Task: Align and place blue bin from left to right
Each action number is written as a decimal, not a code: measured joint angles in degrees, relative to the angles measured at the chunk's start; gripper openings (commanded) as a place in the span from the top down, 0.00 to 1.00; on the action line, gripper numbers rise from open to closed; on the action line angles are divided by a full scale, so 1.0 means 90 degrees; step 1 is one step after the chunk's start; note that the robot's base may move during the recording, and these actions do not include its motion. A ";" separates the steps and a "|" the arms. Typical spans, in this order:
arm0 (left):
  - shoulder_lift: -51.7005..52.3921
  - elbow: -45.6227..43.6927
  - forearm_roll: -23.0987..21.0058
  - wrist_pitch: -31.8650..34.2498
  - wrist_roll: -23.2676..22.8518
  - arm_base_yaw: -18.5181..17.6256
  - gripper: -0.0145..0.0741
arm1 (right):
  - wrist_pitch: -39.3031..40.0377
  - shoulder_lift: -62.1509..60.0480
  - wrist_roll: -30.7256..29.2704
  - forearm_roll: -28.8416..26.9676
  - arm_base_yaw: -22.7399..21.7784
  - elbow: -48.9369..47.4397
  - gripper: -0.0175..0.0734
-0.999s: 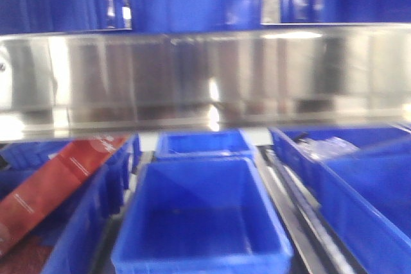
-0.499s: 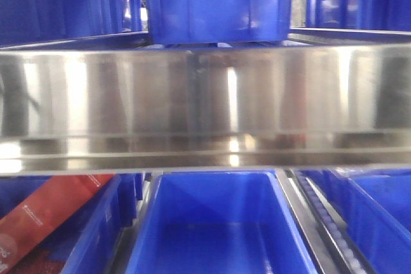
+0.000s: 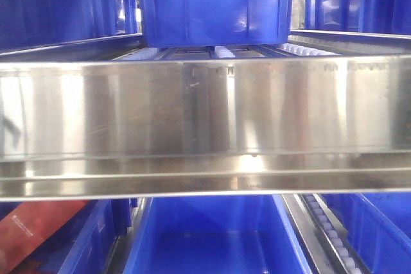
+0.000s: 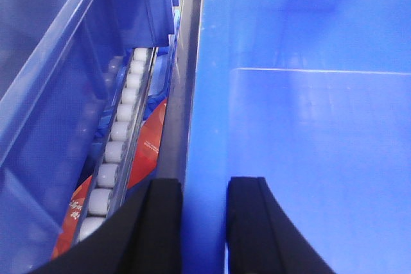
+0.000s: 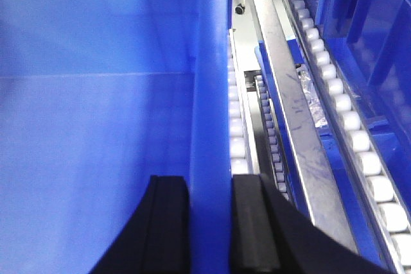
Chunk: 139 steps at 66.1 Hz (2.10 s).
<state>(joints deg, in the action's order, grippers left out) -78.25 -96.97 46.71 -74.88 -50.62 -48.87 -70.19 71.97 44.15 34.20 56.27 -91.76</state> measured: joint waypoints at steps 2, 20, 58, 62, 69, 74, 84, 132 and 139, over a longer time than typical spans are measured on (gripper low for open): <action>0.0000 0.0000 0.0000 0.0000 0.0000 0.0000 0.96 | 0.0000 0.0000 0.0000 0.0000 0.0000 0.0000 0.99; 0.0000 0.0000 0.0000 0.0000 0.0000 0.0000 0.96 | 0.0000 0.0000 0.0000 0.0000 0.0000 0.0000 0.99; 0.0000 0.0000 0.0000 0.0000 0.0000 0.0000 0.96 | 0.0000 0.0000 0.0000 0.0000 0.0000 0.0000 0.99; 0.0000 0.0000 0.0000 0.0000 0.0000 0.0000 0.96 | 0.0000 0.0000 0.0000 0.0000 0.0000 0.0000 0.99; 0.0000 0.0000 -0.0044 0.0079 0.0225 0.0000 0.96 | -0.0034 0.0000 0.0000 0.0000 0.0000 0.0000 0.99; 0.0000 0.0000 -0.0138 0.0308 0.0330 0.0061 0.96 | -0.0149 0.0013 0.0000 0.0000 -0.0081 0.0000 0.99; -0.0181 -0.0050 -0.0595 0.0919 0.0384 0.0497 0.96 | 0.0188 0.0190 0.0000 -0.0143 -0.0584 0.0000 0.99; -0.1629 -0.0119 -0.1740 0.2665 0.0485 0.1958 0.96 | 0.2061 0.1688 -0.0435 -0.0878 -0.2273 0.0000 0.99; -0.1783 -0.0119 -0.1740 0.2697 0.0484 0.2001 0.96 | 0.2201 0.1825 -0.0438 -0.0866 -0.2319 0.0000 0.99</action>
<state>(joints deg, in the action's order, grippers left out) -94.30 -98.05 31.05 -50.61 -46.27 -30.86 -50.38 88.39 40.21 26.41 35.40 -91.76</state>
